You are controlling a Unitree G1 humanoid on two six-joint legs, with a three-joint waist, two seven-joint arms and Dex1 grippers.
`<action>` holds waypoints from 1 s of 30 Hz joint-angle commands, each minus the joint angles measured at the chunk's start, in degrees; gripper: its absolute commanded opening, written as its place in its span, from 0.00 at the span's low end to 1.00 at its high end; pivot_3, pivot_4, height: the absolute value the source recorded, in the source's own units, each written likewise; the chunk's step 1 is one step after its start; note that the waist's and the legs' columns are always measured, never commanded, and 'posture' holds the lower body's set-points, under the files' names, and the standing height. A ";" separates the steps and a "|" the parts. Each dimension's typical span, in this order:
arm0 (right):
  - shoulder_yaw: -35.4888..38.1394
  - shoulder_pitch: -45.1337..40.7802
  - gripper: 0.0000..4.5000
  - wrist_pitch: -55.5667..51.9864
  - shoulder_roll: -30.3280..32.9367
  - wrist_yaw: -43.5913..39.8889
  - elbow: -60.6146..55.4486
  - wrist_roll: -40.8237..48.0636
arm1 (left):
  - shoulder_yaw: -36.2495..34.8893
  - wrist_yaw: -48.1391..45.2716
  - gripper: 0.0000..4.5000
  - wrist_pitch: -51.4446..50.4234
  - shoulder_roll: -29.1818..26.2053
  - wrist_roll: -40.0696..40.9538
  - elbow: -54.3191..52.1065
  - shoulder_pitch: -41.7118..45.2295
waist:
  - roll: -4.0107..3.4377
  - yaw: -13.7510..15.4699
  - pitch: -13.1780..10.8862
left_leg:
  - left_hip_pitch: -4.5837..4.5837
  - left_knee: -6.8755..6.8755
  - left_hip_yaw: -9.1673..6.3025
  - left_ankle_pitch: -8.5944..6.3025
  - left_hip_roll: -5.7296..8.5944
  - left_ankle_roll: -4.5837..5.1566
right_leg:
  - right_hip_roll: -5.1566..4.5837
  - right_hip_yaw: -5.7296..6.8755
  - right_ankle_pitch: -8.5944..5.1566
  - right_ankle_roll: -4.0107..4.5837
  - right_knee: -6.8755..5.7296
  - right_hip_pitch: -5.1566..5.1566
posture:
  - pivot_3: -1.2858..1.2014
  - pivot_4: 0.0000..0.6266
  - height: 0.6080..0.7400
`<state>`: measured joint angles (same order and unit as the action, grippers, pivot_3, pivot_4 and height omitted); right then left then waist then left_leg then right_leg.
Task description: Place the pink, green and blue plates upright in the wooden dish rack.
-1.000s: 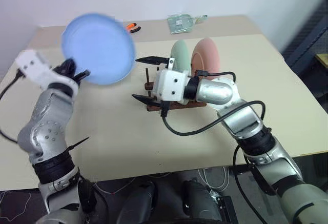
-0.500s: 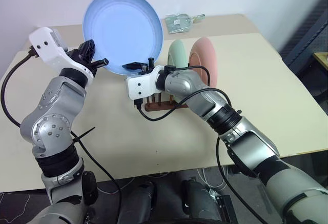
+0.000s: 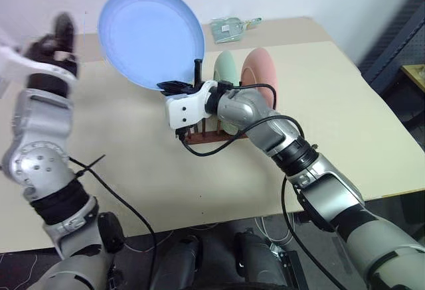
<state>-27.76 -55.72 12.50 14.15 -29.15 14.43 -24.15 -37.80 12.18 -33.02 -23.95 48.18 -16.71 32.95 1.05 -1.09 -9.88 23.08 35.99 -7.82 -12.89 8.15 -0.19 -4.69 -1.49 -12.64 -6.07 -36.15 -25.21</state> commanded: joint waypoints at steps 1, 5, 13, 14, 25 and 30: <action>5.23 1.56 0.00 0.92 -1.15 -1.99 -7.75 8.32 | -0.74 -5.75 0.80 5.51 -3.83 -6.34 1.79 -5.75 | -0.01 0.13 0.00 | 0.00 -0.01 0.00 0.00 0.00 0.00 | 0.00 0.00 0.00 0.00 0.00 0.00 | 0.52 0.24 1.00; 12.74 7.22 0.00 -12.38 -6.15 -6.83 -20.82 30.59 | 7.42 -15.96 0.80 13.02 -6.07 -17.48 2.53 -19.07 | -0.03 0.43 0.00 | 0.01 0.00 -0.02 -0.01 0.00 0.02 | 0.00 0.00 0.01 0.02 0.03 0.05 | 0.52 0.24 1.00; 22.39 20.40 0.00 -48.50 -11.68 3.88 -40.99 71.53 | 27.01 -25.86 0.80 23.87 0.02 -30.92 -0.75 -35.50 | -0.16 0.46 -0.02 | -0.20 -0.05 -0.09 -0.44 0.00 0.48 | -0.04 -0.03 0.00 0.08 0.10 0.30 | 0.52 0.24 1.00; 22.82 20.76 0.00 -49.86 -11.88 5.28 -41.45 72.92 | 28.50 -26.82 0.80 24.94 0.12 -32.25 -0.34 -36.26 | -0.18 0.36 -0.03 | -0.19 -0.06 -0.09 -0.43 -0.05 0.46 | -0.07 -0.03 0.02 0.13 0.07 0.24 | 0.52 0.24 1.00; 24.83 22.17 0.00 -55.66 -14.02 15.00 -40.55 78.73 | 32.68 -31.24 0.80 26.48 2.22 -34.68 -0.96 -39.51 | -0.36 0.38 -0.01 | -0.25 -0.17 0.01 -0.40 -0.23 0.44 | -0.02 0.01 -0.04 0.33 0.06 0.17 | 0.52 0.24 1.00; 25.64 22.92 0.00 -55.28 -15.35 18.91 -38.34 77.96 | 32.67 -32.35 0.80 25.77 2.10 -34.66 -2.03 -40.26 | -0.36 0.34 -0.01 | -0.26 -0.17 0.01 -0.40 -0.22 0.44 | -0.02 0.02 -0.04 0.32 0.07 0.18 | 0.52 0.24 1.00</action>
<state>-3.03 -32.49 -43.67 -0.29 -11.39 -23.67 53.76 -4.82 -19.84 -7.46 -21.80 13.62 -16.28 -7.11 0.69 -0.75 -9.89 22.82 35.81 -7.82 -13.30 7.92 0.26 -4.70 -1.47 -12.68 -5.75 -36.09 -25.02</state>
